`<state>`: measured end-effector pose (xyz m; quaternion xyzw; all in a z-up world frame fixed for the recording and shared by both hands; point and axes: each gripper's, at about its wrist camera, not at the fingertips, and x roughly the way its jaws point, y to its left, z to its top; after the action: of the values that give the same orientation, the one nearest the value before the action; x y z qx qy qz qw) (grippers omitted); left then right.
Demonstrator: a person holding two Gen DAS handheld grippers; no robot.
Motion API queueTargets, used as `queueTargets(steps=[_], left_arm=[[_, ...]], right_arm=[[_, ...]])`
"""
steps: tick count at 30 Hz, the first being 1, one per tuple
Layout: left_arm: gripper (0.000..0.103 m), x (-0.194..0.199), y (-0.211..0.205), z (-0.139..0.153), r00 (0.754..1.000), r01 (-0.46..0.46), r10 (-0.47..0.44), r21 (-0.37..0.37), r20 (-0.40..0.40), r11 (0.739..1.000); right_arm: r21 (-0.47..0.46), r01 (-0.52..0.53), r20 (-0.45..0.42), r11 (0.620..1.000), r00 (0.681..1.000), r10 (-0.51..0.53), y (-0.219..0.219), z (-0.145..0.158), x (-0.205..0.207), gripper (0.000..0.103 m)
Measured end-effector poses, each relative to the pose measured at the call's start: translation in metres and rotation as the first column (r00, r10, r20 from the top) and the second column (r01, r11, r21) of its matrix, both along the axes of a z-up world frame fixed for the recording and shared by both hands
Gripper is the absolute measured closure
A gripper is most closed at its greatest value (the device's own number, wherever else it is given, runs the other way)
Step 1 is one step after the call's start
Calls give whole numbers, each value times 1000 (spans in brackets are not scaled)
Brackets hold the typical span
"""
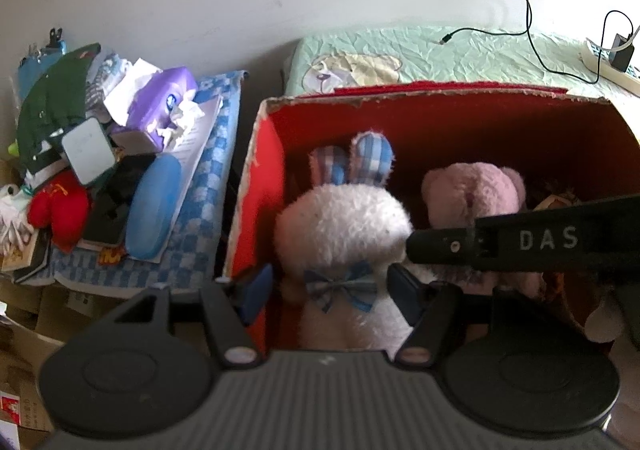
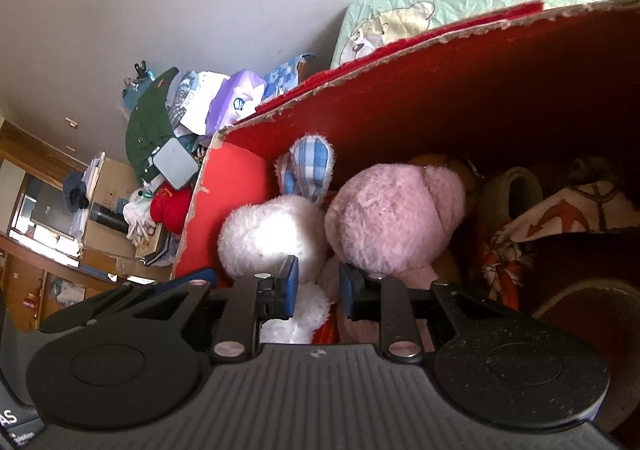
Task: Organize objects
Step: 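Lower the bunny into the box beside the bear and release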
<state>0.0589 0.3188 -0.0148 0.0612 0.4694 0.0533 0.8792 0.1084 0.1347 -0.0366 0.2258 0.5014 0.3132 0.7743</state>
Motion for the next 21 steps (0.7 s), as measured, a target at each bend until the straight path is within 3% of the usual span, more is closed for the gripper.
queueTargets(steps=[12, 21], left_arm=[[33, -11, -8, 11, 1000, 13, -13, -9, 4, 1000], [34, -28, -22, 26, 1000, 23, -22, -73, 18, 997]], right_arm=[[4, 53, 69, 999, 996, -53, -26, 17, -23, 72], [34, 95, 117, 995, 988, -98, -44, 22, -45, 71]])
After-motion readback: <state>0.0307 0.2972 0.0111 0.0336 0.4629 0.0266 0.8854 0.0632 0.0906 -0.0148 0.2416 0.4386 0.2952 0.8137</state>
